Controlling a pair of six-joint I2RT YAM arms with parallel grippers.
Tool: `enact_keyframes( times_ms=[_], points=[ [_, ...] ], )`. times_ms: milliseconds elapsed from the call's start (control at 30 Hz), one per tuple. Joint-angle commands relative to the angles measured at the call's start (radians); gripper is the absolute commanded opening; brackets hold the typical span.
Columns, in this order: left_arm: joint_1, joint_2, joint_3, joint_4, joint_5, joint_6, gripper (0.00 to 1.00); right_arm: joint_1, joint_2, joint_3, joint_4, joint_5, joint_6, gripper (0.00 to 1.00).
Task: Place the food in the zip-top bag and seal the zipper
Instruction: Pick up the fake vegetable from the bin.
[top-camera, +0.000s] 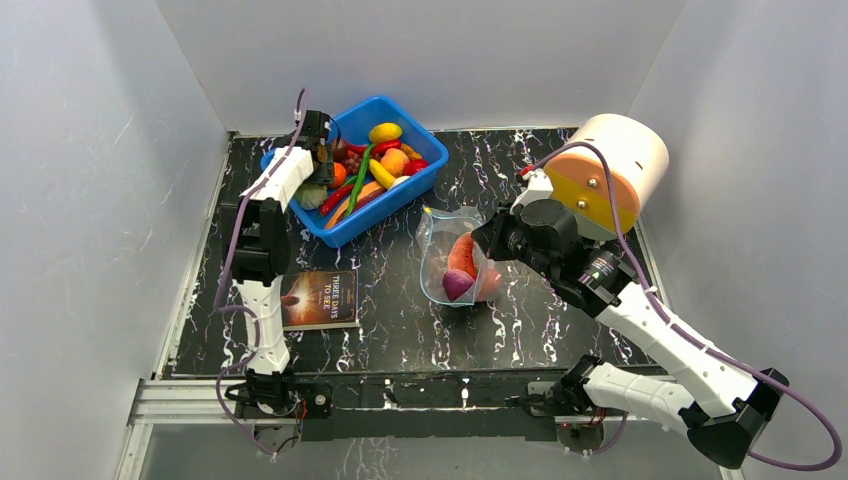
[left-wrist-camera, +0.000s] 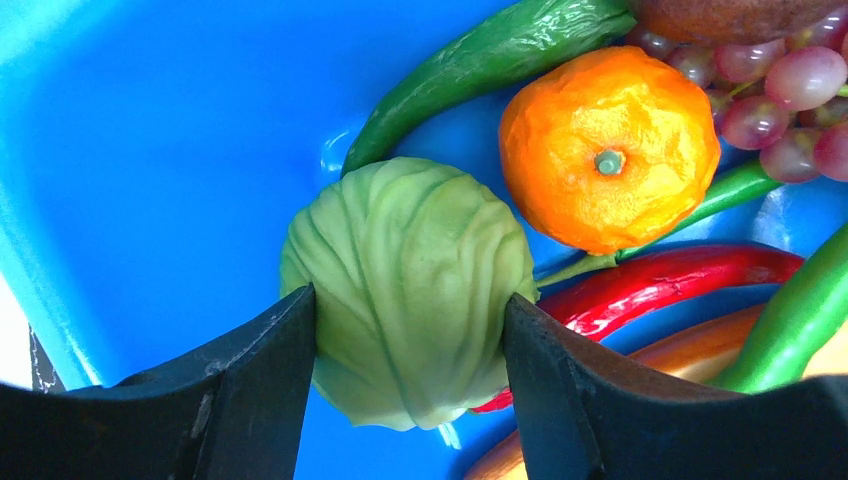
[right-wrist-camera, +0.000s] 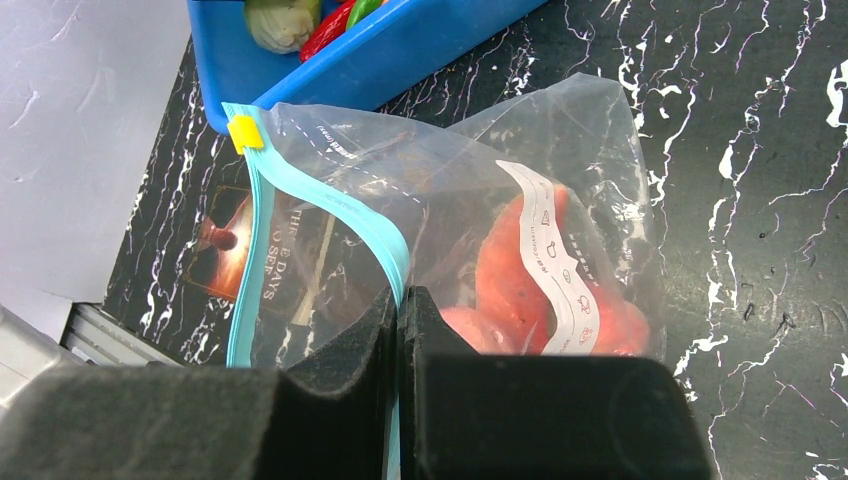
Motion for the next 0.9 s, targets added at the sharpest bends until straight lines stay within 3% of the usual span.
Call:
enact_keyframes(
  times_ms=[0,567,867],
  points=[
    [0.004,-0.104,-0.018,-0.041,0.047,-0.010,0.53,0.001,-0.023,0.021,0.063,0.016,0.004,0.00],
    [0.003,-0.278,-0.082,-0.033,0.148,-0.039,0.47,0.001,-0.025,0.002,0.059,0.011,0.036,0.00],
    [-0.003,-0.397,-0.181,0.001,0.349,-0.075,0.44,0.001,-0.001,-0.018,0.076,0.002,0.064,0.00]
  ],
)
